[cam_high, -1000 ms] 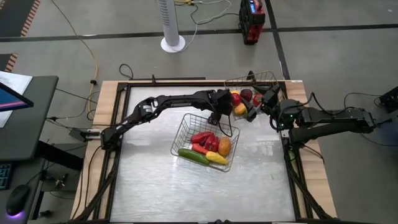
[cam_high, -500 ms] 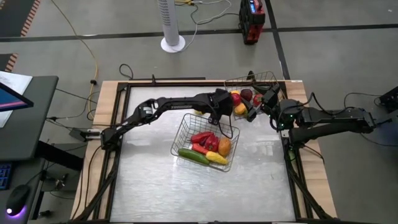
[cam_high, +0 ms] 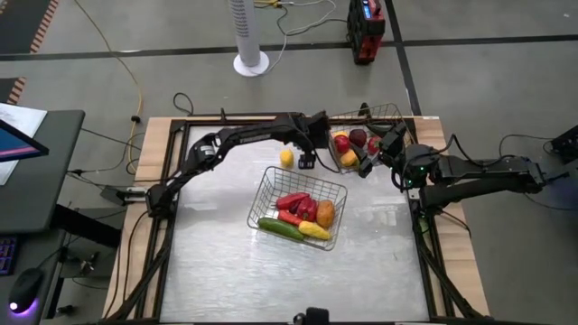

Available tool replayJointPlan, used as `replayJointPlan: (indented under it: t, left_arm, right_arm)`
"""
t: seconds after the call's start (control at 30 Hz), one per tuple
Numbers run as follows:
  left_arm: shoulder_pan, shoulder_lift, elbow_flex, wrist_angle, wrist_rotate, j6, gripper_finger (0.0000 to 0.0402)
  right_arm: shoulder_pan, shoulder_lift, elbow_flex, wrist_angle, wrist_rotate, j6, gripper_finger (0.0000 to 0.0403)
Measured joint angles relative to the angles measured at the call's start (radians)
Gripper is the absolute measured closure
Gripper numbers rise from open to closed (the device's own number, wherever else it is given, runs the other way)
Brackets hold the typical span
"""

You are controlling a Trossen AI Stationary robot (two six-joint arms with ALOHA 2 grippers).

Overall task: Sort produce into baskets
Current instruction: Put the yellow lemon into the right wire basket

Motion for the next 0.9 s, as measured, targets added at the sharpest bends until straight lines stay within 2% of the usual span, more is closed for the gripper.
replayJointPlan:
  t: [0.23, 0.47, 0.63, 0.9]
  left_arm:
    - [0.051, -0.016, 0.001, 0.008, 0.044, -0.009, 0.0134]
    - [0.105, -0.031, 0.000, -0.130, 0.117, 0.010, 0.0134]
    - [0.104, -0.096, -0.003, -0.172, 0.134, 0.023, 0.0134]
    - [0.101, -0.198, -0.156, -0.161, 0.195, 0.095, 0.0134]
  right_arm:
    - [0.000, 0.000, 0.000, 0.000, 0.000, 0.000, 0.0014]
    - [0.000, 0.000, 0.000, -0.001, 0.000, -0.004, 0.0014]
    - [0.000, 0.000, 0.000, -0.001, 0.000, -0.017, 0.0014]
    - [0.000, 0.000, 0.000, -0.001, 0.000, -0.019, 0.0014]
